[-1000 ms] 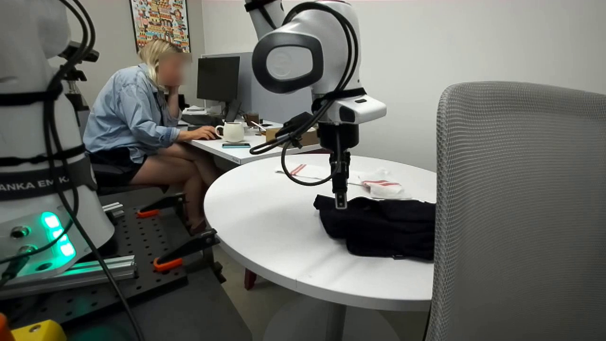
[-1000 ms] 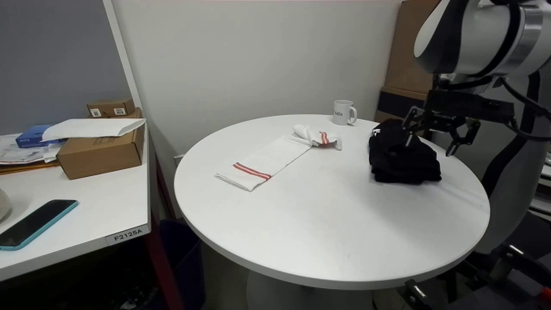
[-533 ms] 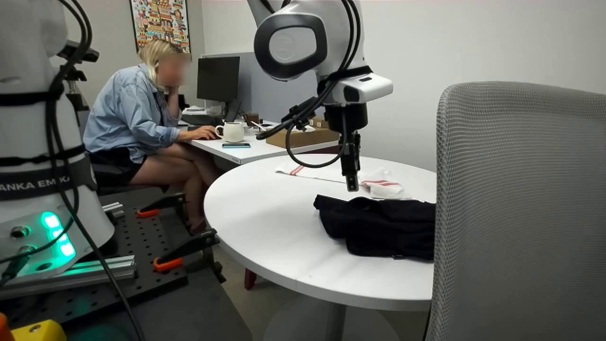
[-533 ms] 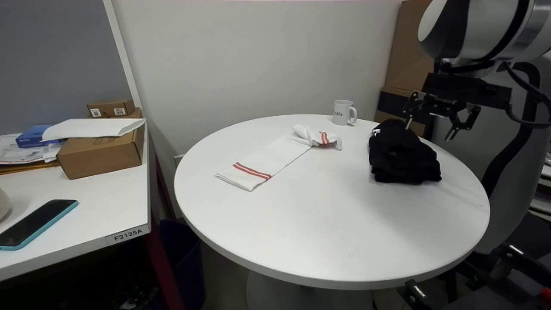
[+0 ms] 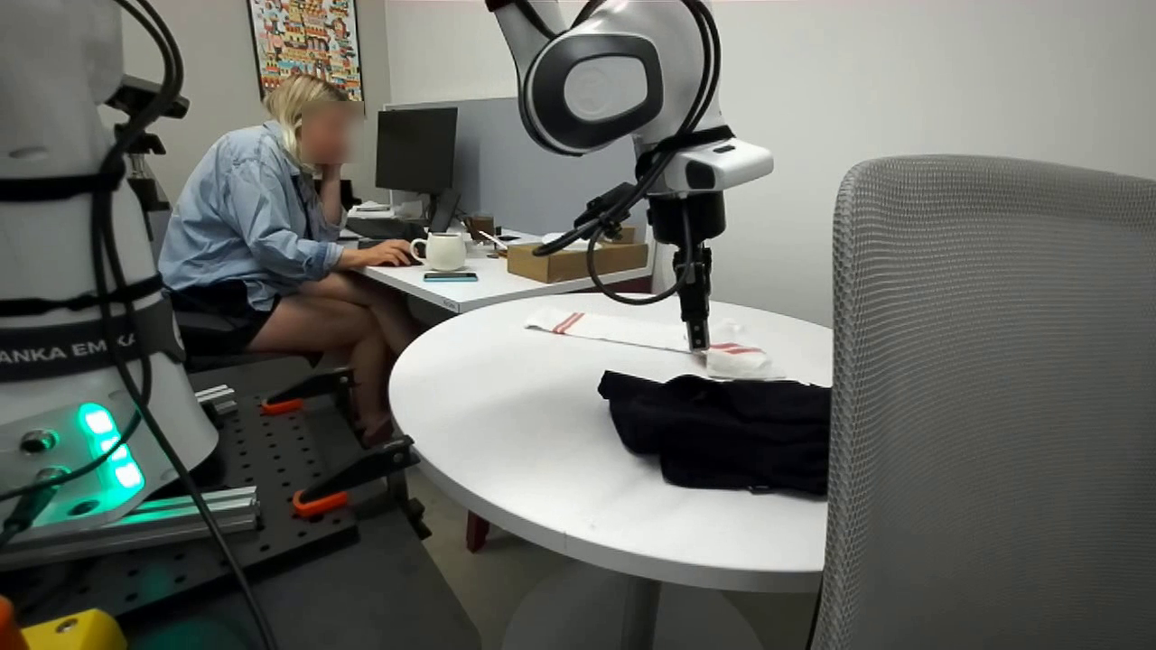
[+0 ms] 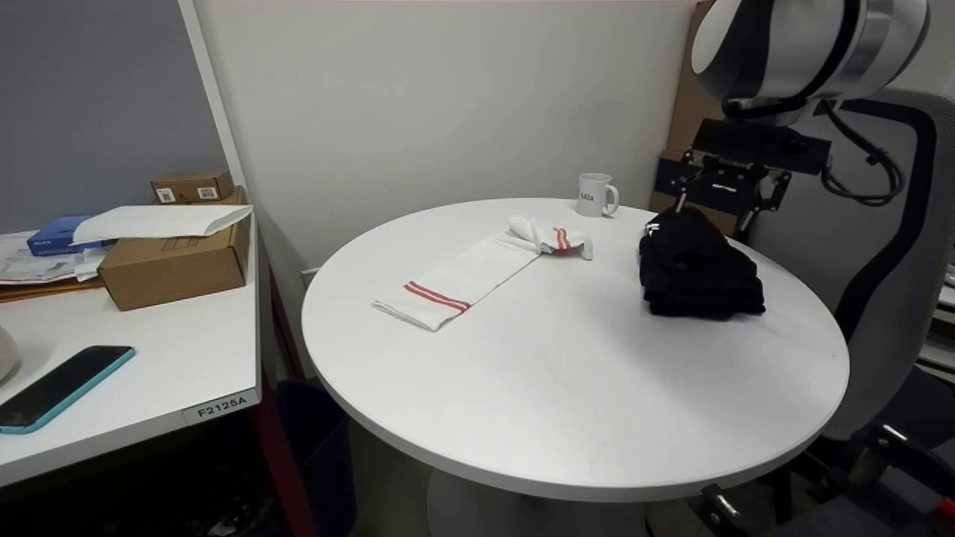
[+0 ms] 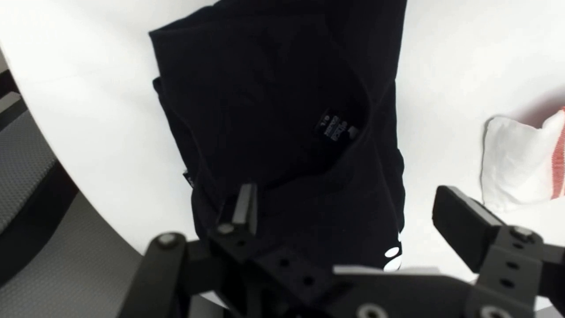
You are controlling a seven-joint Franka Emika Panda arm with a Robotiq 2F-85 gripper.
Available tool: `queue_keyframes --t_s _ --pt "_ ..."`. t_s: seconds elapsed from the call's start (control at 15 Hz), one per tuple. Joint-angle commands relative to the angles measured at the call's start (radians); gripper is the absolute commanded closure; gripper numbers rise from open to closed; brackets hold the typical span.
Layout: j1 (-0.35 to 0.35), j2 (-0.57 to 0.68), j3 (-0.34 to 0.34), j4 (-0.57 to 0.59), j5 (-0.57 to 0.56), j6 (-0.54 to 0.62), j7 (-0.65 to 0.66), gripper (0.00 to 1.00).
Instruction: Put the shirt on the table, unfold the white cloth then unfold the shirt.
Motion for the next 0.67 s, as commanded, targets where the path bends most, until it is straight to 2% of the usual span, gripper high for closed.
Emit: queue_keyframes --t_s 0.0,0.33,0.6 --pt "0.037 0.067 -0.022 0.099 -0.003 -0.083 0.026 0.0" --pt "0.046 0.143 -0.035 0.198 -0.017 -0.202 0.037 0.0" --pt "0.057 0.204 -0.054 0.259 -0.028 -0.251 0.05 0.0"
